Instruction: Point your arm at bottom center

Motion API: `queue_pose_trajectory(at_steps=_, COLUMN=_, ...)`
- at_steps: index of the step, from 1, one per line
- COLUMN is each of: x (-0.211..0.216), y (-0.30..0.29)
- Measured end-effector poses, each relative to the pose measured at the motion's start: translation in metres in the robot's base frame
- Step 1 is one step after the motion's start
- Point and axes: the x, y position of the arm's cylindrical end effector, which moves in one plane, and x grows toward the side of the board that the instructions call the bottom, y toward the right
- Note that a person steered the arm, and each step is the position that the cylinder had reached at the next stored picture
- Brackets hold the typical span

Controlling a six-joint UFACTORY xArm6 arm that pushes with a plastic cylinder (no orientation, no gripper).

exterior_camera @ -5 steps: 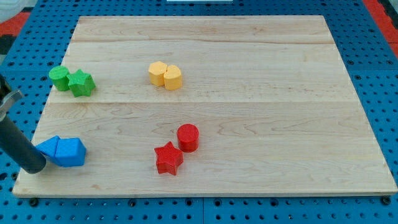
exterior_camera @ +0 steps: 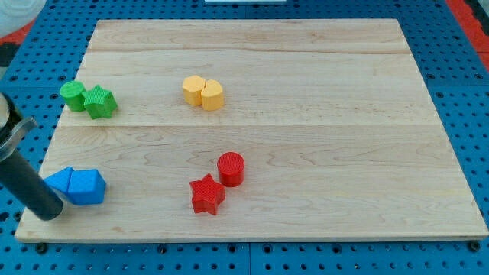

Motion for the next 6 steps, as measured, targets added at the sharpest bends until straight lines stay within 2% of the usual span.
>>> queue_pose_trajectory(at_steps=1, x=0.025, y=0.006)
queue_pose_trajectory(at_steps=2, x=0.024, y=0.059)
queue_pose_trajectory(at_steps=4, x=0.025, y=0.190)
queue_pose_trajectory(at_steps=5, x=0.023, y=0.296)
queue_pose_trajectory(at_steps=6, x=-0.002, y=0.318)
